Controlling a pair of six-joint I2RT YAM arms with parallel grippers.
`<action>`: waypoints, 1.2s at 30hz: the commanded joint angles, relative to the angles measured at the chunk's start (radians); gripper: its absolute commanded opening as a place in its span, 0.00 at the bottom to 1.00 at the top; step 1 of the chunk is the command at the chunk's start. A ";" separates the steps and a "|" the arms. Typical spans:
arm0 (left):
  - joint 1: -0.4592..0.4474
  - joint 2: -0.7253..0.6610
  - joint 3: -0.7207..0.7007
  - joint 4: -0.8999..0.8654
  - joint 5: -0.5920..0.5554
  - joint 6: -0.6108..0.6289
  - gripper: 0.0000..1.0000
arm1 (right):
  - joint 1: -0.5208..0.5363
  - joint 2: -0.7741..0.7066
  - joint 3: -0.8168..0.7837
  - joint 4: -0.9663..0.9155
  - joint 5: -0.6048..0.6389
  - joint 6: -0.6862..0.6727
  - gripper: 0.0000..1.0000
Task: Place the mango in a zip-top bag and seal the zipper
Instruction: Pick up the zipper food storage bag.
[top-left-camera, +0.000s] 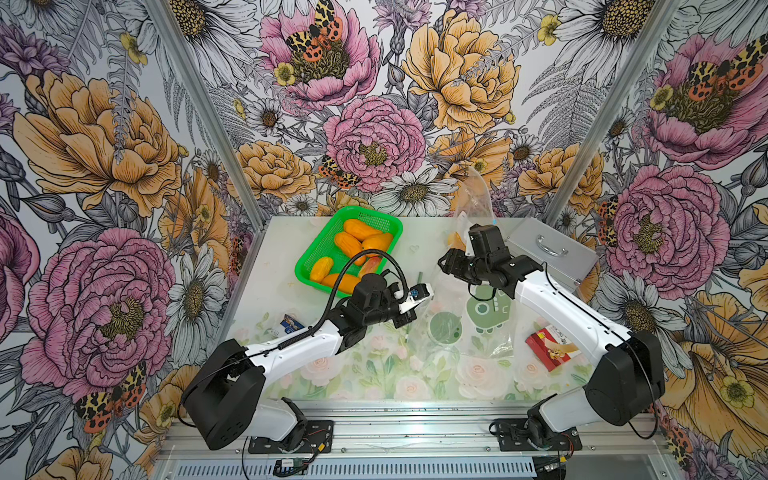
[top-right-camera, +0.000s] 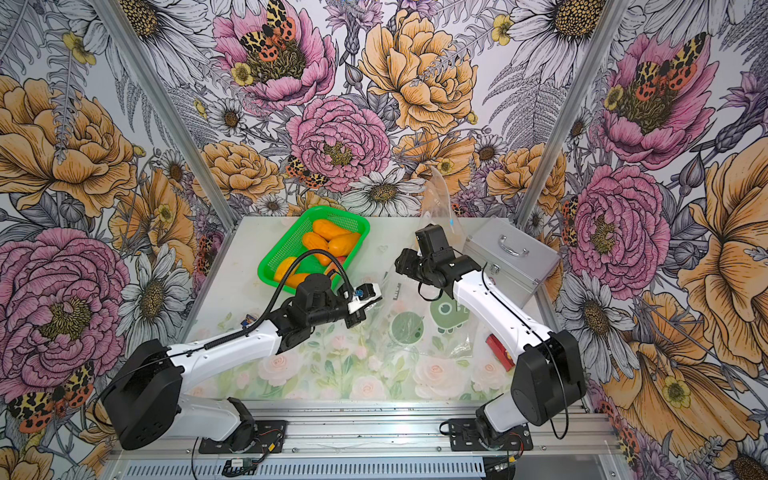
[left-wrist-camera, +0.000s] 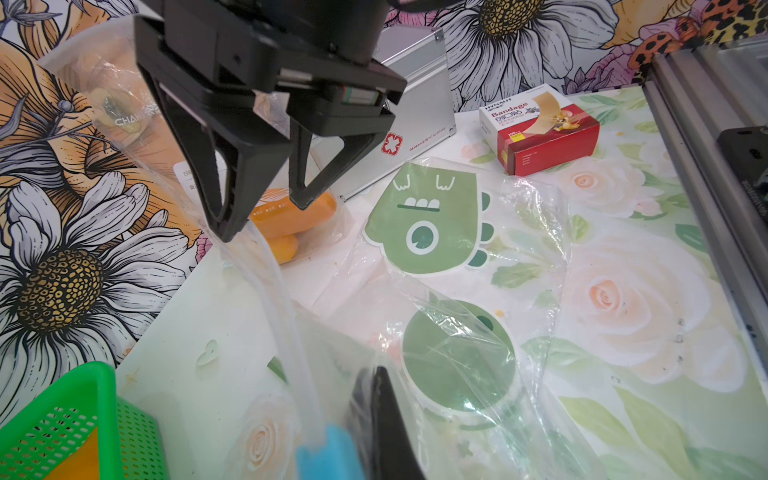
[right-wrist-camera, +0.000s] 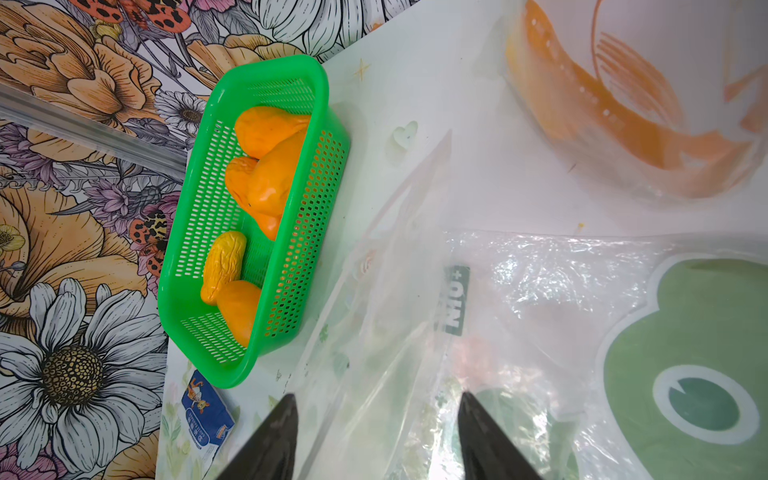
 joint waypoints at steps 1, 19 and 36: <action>-0.010 0.011 -0.006 0.014 -0.032 0.023 0.00 | 0.009 0.014 -0.001 0.009 -0.006 0.014 0.61; -0.038 0.001 0.002 0.042 -0.107 -0.020 0.00 | 0.033 0.051 0.026 0.034 -0.025 0.003 0.00; 0.070 -0.141 0.228 -0.205 -0.125 -0.813 0.98 | 0.062 -0.014 0.119 0.035 -0.027 -0.222 0.00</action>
